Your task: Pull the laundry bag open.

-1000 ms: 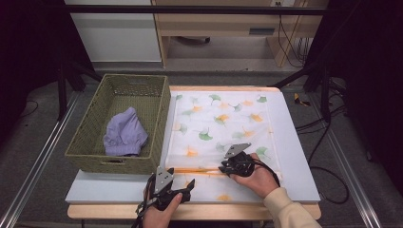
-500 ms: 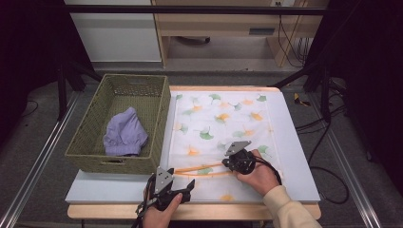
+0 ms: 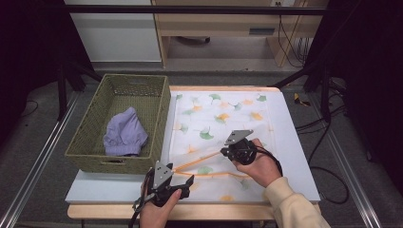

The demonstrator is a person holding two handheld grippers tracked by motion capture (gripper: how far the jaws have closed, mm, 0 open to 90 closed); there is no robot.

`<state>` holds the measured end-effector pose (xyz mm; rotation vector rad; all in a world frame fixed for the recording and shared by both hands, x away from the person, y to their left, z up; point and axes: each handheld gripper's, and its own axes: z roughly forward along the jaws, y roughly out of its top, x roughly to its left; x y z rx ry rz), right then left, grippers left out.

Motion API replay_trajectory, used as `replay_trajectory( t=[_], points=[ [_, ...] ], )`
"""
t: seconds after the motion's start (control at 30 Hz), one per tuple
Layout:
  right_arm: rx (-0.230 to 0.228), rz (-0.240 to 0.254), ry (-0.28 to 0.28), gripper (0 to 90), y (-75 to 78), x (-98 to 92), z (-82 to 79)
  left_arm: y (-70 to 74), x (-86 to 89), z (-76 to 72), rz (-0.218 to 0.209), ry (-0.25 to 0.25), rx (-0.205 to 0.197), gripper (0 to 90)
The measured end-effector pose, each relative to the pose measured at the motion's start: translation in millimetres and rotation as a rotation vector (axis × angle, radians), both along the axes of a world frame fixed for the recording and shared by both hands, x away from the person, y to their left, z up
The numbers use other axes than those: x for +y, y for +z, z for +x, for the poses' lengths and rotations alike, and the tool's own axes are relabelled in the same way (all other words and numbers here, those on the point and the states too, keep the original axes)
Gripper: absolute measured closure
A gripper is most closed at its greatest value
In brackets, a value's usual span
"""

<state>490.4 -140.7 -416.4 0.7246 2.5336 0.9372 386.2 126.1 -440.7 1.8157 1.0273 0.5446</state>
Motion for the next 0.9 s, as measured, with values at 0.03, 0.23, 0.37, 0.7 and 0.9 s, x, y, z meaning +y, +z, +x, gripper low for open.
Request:
replay_trajectory(
  t=[0.03,0.23,0.37,0.7,0.9],
  points=[
    [-0.011,0.002,0.000,88.6,4.8,0.2,-0.3,3.6,0.1,0.3,0.004,-0.001,-0.004,14.6],
    [-0.037,0.031,0.002,88.6,20.3,0.9,0.2,32.4,2.0,4.8,0.081,0.001,-0.032,14.4],
    [-0.041,0.065,0.003,88.7,29.0,1.7,0.6,48.0,6.1,11.2,0.119,0.001,-0.034,13.7],
    [-0.030,0.095,0.011,88.7,32.9,2.1,0.8,52.3,11.9,23.5,0.125,-0.016,0.010,11.5],
    [-0.027,0.098,0.011,88.7,31.0,2.2,0.4,58.5,11.6,31.0,0.134,-0.031,-0.013,10.2]
  ],
)
